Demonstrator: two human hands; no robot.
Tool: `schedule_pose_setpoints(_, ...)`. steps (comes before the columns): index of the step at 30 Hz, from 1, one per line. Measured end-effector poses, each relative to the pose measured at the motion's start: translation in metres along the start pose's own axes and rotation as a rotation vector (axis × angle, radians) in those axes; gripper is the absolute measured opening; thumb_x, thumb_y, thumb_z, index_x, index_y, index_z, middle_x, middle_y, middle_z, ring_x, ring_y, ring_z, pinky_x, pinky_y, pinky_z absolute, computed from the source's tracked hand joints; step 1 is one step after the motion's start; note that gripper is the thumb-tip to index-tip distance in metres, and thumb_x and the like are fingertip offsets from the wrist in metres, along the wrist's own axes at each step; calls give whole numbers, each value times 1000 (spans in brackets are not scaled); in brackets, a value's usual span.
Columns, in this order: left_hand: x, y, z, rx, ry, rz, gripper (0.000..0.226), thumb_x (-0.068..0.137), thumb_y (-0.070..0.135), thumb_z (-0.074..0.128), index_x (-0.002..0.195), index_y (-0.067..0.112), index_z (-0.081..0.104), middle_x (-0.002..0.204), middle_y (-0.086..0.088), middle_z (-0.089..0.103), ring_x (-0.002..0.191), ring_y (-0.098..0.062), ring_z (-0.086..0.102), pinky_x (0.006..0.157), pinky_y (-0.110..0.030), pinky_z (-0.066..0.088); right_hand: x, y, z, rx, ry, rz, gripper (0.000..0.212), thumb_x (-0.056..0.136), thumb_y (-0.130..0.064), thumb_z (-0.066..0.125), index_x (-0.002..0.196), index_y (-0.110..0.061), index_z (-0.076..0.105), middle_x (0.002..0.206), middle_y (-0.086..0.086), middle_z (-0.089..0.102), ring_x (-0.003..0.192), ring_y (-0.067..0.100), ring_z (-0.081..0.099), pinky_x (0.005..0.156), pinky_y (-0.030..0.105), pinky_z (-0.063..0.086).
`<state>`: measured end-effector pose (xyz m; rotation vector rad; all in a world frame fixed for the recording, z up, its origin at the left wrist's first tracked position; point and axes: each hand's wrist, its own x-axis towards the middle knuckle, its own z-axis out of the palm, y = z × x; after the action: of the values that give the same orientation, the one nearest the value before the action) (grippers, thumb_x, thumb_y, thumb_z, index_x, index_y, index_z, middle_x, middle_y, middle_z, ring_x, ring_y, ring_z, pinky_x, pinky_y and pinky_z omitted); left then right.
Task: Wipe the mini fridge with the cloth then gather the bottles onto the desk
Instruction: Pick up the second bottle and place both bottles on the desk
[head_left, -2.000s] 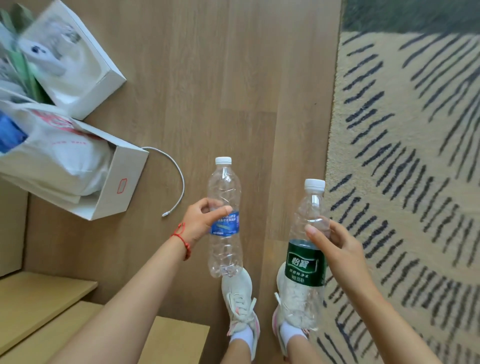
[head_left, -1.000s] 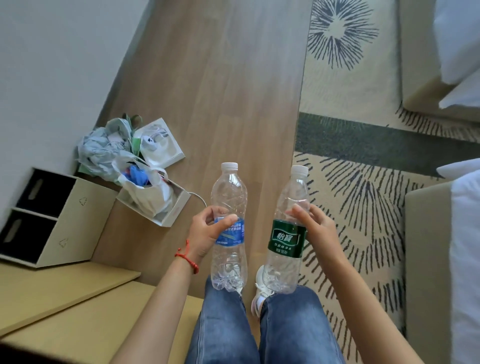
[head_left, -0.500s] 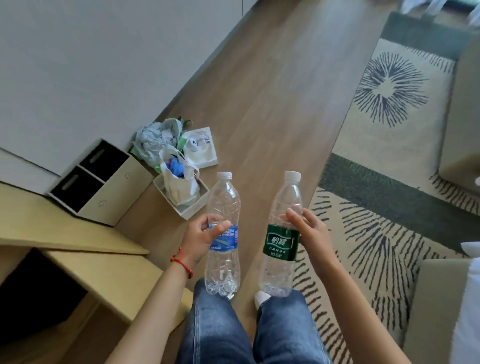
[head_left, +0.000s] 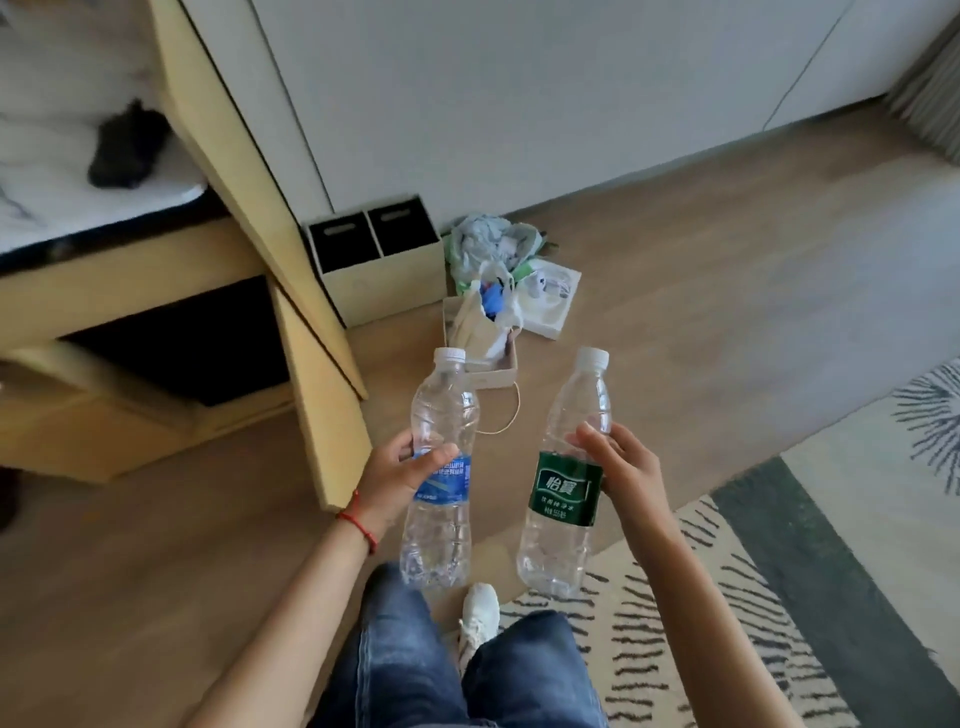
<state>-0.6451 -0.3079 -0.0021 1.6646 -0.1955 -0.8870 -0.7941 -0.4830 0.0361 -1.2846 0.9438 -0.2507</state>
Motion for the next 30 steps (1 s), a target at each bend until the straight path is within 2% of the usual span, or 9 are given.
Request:
schedule_pose_setpoints(4,-27,-10,-35,-63,146,2,76,49,51,72,95,-8,60,87,-17,70,82,-27,66,78,-42,50,0,0,38,-71,-148,17,24,84,-30,61,103,-15,64,91,5,73,78,13,71,70,27,52)
schedule_pose_setpoints(8,-52,-22,-70,-100,267,-11,48,54,48,73,89,14,66,79,2,73,77,-13,68,69,-27,53,-4,3,80,-135,-276,9,12,84,-28,61,92,-21,65,91,9,72,80,19,70,74,31,53)
schedule_pose_setpoints(10,-64,-28,-85,-107,311,-12,26,70,31,74,88,17,65,70,11,72,69,-2,66,60,-16,51,-9,6,100,-166,-331,4,13,84,-28,61,93,-21,66,90,9,72,80,19,70,72,29,52)
schedule_pose_setpoints(12,-76,-36,-101,-115,375,-24,8,80,16,68,88,15,64,66,11,70,64,2,64,59,-15,49,-15,10,119,-200,-379,1,15,85,-28,60,94,-18,66,88,9,72,76,17,70,68,26,51)
schedule_pose_setpoints(14,-90,-44,-120,-126,414,-25,9,80,21,69,86,16,65,69,8,69,66,-1,64,63,-18,50,-24,14,139,-221,-425,-4,17,85,-28,60,94,-16,66,87,9,72,72,14,69,66,25,51)
schedule_pose_setpoints(18,-115,-62,-160,-145,470,-6,35,61,52,70,81,24,68,83,-6,63,77,-16,57,75,-30,44,-44,22,181,-256,-486,-16,22,84,-31,61,94,-12,65,83,11,68,70,14,66,66,27,51)
schedule_pose_setpoints(20,-129,-68,-183,-165,489,8,44,53,56,66,83,24,67,83,0,68,78,-10,62,74,-25,48,-56,28,205,-273,-500,-33,25,84,-33,62,94,-11,65,83,14,68,71,16,66,68,31,51)
schedule_pose_setpoints(25,-162,-80,-243,-176,503,4,36,62,45,69,87,19,67,79,8,70,74,0,64,62,-9,48,-89,42,268,-288,-511,-49,22,85,-28,60,98,-12,65,84,11,71,72,16,69,68,30,52)
schedule_pose_setpoints(30,-191,-94,-310,-197,554,-14,10,80,27,68,85,19,65,82,3,68,68,1,64,61,-11,50,-117,56,329,-287,-507,-36,28,84,-30,60,104,-11,64,89,8,72,77,18,71,70,31,52)
